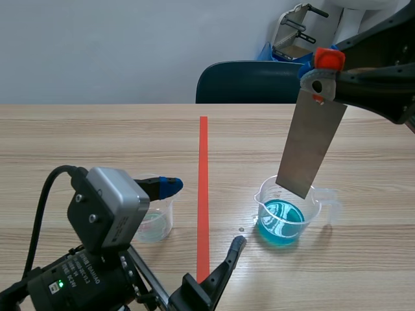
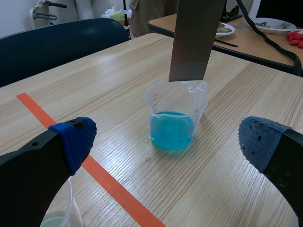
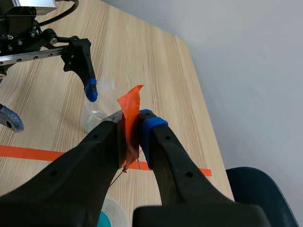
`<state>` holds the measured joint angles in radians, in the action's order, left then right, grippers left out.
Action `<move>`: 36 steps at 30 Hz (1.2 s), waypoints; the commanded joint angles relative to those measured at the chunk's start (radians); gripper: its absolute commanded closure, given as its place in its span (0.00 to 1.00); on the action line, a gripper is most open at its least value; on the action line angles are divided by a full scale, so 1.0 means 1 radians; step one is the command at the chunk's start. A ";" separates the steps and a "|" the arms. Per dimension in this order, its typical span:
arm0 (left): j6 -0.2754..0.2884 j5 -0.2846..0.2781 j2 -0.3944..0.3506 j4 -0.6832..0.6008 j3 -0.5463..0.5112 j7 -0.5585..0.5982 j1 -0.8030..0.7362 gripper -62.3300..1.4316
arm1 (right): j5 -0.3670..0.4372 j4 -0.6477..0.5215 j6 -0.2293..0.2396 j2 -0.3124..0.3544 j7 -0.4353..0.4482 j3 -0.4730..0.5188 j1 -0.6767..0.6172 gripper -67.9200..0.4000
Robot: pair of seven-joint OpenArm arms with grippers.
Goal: Do the redox reaction experiment
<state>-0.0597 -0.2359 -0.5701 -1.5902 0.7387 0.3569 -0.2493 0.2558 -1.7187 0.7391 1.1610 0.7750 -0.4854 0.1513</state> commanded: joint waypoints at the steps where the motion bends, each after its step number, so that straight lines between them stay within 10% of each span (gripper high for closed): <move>1: 0.002 -0.006 0.010 -0.013 -0.003 0.020 -0.003 0.00 | 0.022 -0.013 0.006 0.016 0.018 0.016 0.018 0.98; 15: 0.002 -0.006 0.010 -0.013 -0.003 0.017 0.000 0.00 | 0.022 -0.013 0.006 0.016 0.018 0.016 0.018 0.98; 24: 0.002 -0.006 0.039 0.016 -0.002 -0.018 0.066 0.90 | 0.022 -0.013 0.006 0.016 0.018 0.016 0.018 0.98; 36: 0.022 -0.014 0.185 0.263 0.095 -0.043 0.309 0.94 | 0.022 -0.013 0.006 0.016 0.018 0.016 0.018 0.98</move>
<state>-0.0402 -0.2440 -0.3962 -1.3102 0.8314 0.2966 0.0517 0.2558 -1.7187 0.7391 1.1610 0.7776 -0.4854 0.1513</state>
